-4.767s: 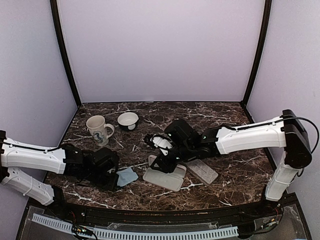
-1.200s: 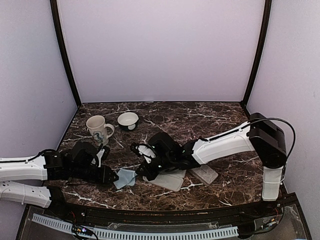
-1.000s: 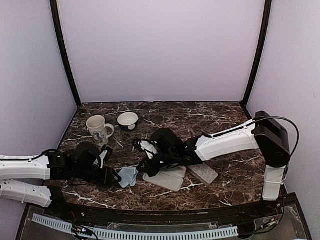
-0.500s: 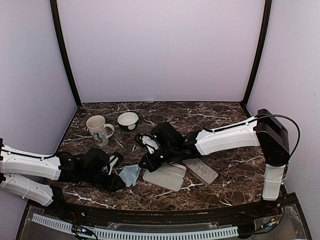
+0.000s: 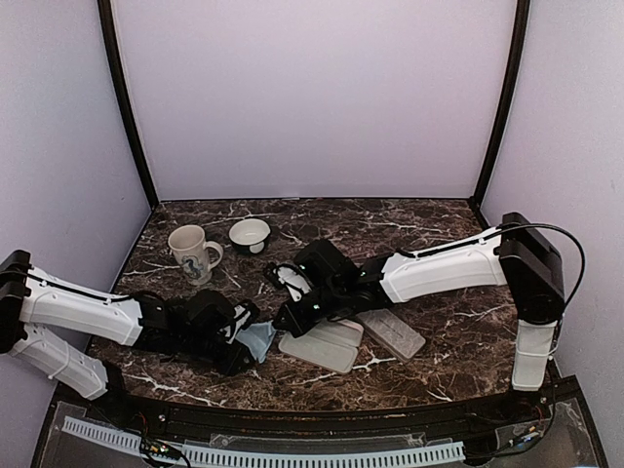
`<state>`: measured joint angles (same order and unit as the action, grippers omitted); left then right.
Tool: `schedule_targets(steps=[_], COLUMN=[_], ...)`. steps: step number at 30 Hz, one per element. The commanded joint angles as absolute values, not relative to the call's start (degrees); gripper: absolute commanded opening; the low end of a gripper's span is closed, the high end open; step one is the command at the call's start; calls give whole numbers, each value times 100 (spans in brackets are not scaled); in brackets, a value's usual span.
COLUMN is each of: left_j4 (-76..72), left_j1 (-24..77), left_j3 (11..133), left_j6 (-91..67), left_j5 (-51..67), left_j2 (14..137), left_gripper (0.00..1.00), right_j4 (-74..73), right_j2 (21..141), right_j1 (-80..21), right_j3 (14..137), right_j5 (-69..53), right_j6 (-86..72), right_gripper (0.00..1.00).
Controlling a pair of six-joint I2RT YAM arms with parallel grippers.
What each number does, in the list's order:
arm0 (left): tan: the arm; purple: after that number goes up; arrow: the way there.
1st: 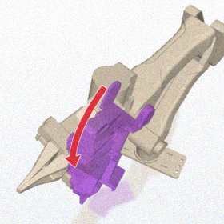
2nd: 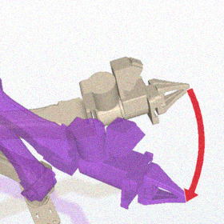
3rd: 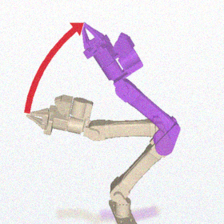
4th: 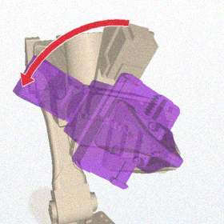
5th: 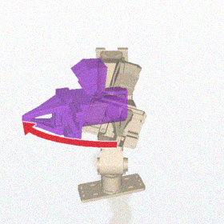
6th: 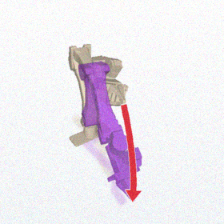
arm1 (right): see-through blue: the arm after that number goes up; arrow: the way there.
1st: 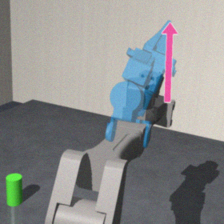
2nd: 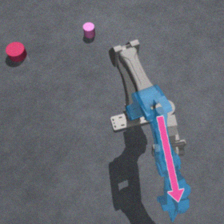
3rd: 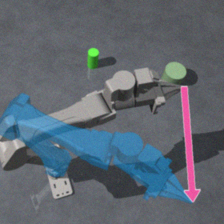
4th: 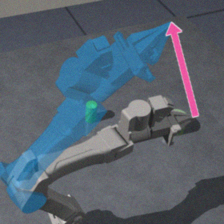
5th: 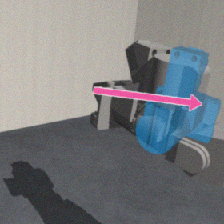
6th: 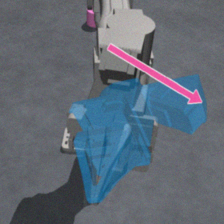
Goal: Organize the sunglasses
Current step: Pick up the glasses cleaning cloth at the center of the board.
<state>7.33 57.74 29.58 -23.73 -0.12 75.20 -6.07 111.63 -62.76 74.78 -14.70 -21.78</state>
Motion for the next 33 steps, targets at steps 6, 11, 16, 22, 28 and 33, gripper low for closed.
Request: schedule_targets(steps=[6,11,16,22,28,33], left_j4=[855,936,1081,1055,943,930], left_j1=[5848,5930,6001,6051,6056,6056], left_j3=[3262,3241,3253,3188,3089,3106], left_j6=[-2066,-2139,-2208,-2336,-2433,-2505], left_j5=[-236,-213,-189,-191,-225,-273], left_j2=[7907,8004,8001,7912,7830,7582], left_gripper=[30,24,19,10,0,0], right_j4=[-525,-518,-518,-510,-518,-542], right_j2=[11209,11192,11216,11226,11202,11150], right_j1=[-6248,-6248,-6247,-6240,-6240,-6240], right_j3=[7595,7576,7585,7585,7585,7566], right_j5=[-1446,-1424,-1406,-1393,-1407,-1384], right_j6=[-2228,-2224,-2207,-2221,-2226,-2202], right_gripper=[0,0,0,0,0,0])
